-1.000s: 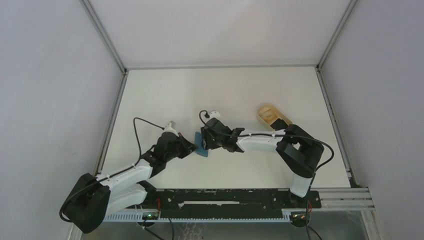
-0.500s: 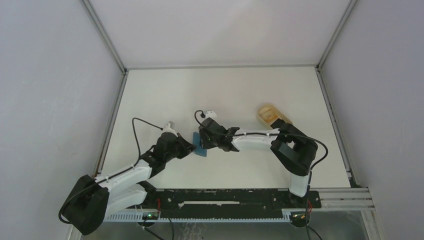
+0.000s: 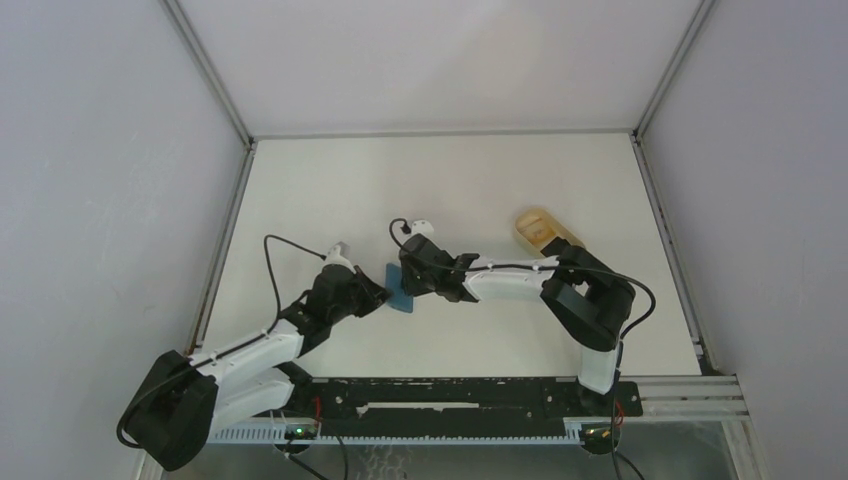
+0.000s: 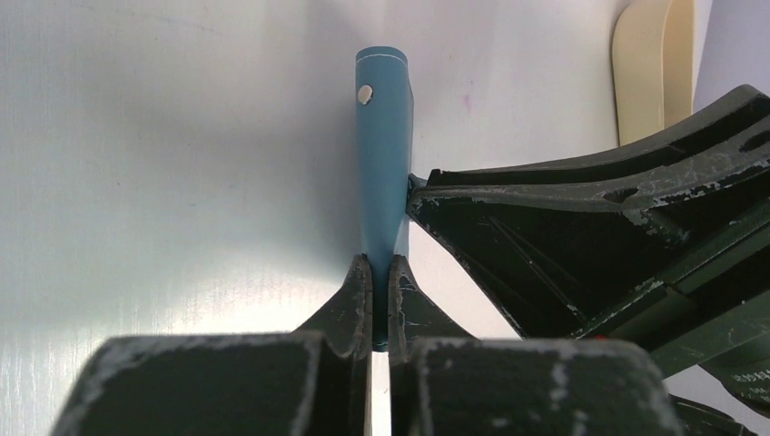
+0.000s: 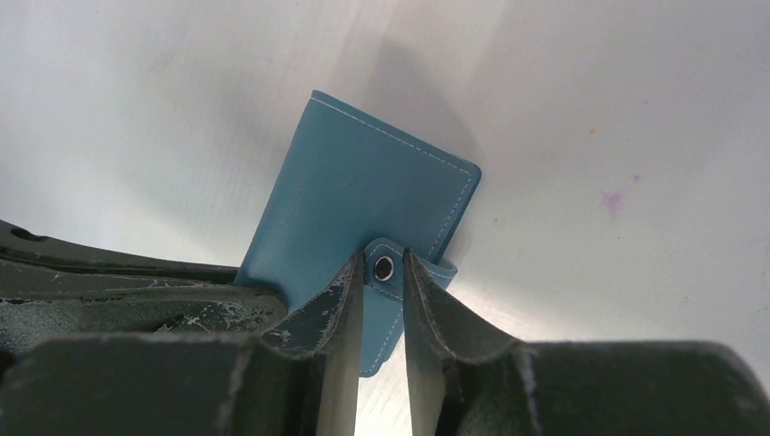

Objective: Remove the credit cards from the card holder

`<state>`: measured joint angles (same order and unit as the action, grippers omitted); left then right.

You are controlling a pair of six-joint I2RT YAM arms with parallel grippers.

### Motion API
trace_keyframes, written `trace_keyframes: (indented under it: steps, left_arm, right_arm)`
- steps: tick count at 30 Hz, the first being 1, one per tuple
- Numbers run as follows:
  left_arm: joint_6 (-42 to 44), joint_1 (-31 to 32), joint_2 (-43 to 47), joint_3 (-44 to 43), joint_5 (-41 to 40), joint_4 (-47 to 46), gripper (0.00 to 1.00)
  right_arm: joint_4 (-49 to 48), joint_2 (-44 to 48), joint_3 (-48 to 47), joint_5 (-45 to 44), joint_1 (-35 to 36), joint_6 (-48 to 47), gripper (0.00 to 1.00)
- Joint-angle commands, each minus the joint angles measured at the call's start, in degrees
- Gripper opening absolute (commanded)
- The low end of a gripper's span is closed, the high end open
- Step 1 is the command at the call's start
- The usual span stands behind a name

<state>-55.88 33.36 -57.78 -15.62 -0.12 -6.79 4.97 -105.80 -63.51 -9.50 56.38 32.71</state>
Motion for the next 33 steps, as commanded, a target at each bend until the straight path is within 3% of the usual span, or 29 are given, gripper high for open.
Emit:
trace_keyframes:
  steps: [1,21,28,33]
  left_arm:
    - [2.09,0.25,1.82,-2.69,0.39,1.51,0.0]
    - [2.97,0.31,5.0,-3.9,-4.0,6.44,0.0]
    - [2.92,0.27,4.78,-3.89,-4.71,6.43,0.0]
    - [2.88,0.3,4.44,-3.91,-5.0,6.43,0.0]
  right_arm:
    - [0.27,-0.26,-1.2,-5.13,-3.23,-1.43,0.28]
    - [1.7,1.79,2.51,-7.58,-7.75,-3.69,0.29]
    - [-3.96,6.9,4.6,-3.82,-2.94,-8.28,0.57]
    - [-7.08,7.72,4.55,-2.9,0.71,-9.95,0.61]
